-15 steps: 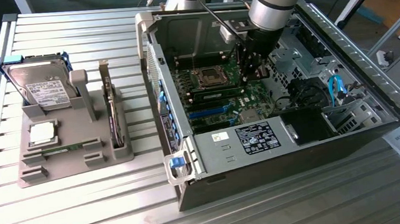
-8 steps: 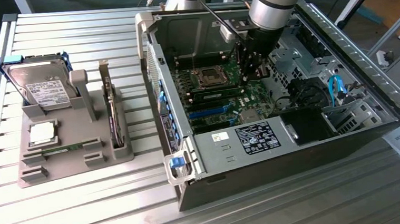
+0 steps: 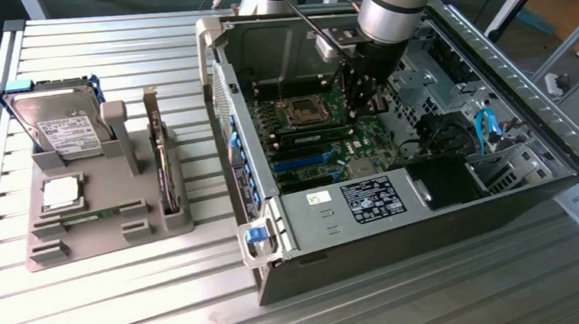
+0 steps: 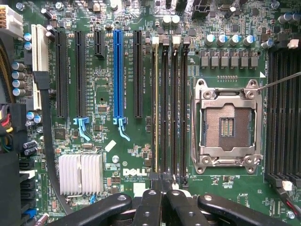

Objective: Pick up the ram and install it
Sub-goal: 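Press down the ram until it locks into place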

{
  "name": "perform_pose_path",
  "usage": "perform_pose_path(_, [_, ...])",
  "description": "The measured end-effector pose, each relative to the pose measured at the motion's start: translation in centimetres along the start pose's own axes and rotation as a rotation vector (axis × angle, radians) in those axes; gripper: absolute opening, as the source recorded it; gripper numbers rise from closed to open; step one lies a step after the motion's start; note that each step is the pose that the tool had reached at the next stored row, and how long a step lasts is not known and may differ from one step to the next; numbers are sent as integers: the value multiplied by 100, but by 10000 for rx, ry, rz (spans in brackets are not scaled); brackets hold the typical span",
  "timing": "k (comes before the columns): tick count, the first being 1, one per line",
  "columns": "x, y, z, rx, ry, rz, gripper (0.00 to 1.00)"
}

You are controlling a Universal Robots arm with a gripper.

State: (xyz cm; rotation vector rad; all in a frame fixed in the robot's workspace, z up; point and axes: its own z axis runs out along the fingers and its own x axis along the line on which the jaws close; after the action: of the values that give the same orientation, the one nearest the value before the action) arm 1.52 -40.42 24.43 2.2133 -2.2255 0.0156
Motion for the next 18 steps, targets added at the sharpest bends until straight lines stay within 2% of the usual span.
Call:
perform_pose_path(8, [0, 59, 0, 1, 0, -1, 11])
perform_pose_path(18, [1, 178, -1, 8, -1, -1, 11])
